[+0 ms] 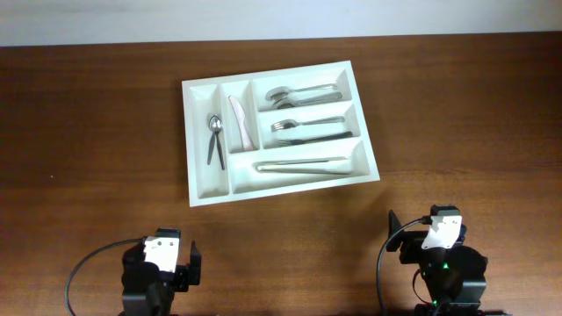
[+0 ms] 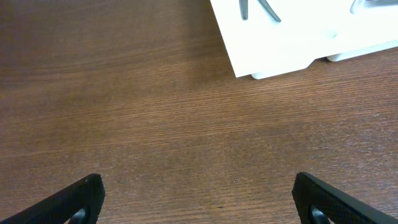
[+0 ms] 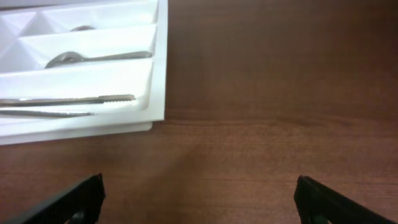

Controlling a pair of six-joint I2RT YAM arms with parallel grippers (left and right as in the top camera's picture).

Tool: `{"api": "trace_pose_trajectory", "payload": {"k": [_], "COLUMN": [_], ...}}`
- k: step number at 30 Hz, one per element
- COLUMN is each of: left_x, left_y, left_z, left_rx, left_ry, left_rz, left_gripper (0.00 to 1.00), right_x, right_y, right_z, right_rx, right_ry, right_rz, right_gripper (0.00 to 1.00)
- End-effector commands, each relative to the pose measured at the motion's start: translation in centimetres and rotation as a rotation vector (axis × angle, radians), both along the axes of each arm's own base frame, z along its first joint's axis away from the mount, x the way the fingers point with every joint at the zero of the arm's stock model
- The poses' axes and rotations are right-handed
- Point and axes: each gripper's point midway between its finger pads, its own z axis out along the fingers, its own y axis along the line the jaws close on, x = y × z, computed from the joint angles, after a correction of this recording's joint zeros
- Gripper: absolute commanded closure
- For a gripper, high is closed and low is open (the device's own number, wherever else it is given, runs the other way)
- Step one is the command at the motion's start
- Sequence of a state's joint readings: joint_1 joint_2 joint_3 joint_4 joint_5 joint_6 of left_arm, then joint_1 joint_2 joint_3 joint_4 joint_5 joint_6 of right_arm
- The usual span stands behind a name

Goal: Pack container

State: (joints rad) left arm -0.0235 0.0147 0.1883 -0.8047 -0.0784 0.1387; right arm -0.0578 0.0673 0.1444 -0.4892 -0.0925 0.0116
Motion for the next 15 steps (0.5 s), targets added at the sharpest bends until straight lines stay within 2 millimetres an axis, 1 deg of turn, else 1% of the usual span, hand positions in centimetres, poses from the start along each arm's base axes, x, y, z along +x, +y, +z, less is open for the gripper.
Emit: {"api": "trace_pose_trajectory", "payload": {"k": [1, 6, 8, 10, 13, 15], "left_x": [0.0, 0.0, 0.0, 0.0, 0.0, 0.0], "left_y": [-0.2, -0.2, -0.2, -0.2, -0.2, -0.2], "left_z": [0.0, 0.0, 0.0, 0.0, 0.0, 0.0], "left_rx": [0.008, 0.008, 0.008, 0.008, 0.008, 0.008], "left_ry": [-0.004, -0.004, -0.004, -0.004, -0.004, -0.004], "left_rz": [-0.016, -0.015, -0.015, -0.015, -0.015, -0.015], "left_gripper": [0.01, 0.01, 0.01, 0.01, 0.01, 0.01], "right_x": [0.0, -0.1, -0.3, -0.9, -2.8, -2.9], "right_y": [-0.2, 0.0, 0.2, 0.6, 0.9, 0.6], "right_z": [0.6, 0.9, 0.6, -0.5, -3.8, -3.9], "right_rx": [-0.05, -0.084, -0.089, -0.083, -0.072, -0.095], "right_ry": [-0.039, -0.057, -0.04, 0.018, 0.179, 0.186], "right_rz": [0.0, 0.019, 0.031, 0.05, 0.069, 0.061], "right_gripper": [0.01, 0.01, 0.01, 0.01, 0.01, 0.01]}}
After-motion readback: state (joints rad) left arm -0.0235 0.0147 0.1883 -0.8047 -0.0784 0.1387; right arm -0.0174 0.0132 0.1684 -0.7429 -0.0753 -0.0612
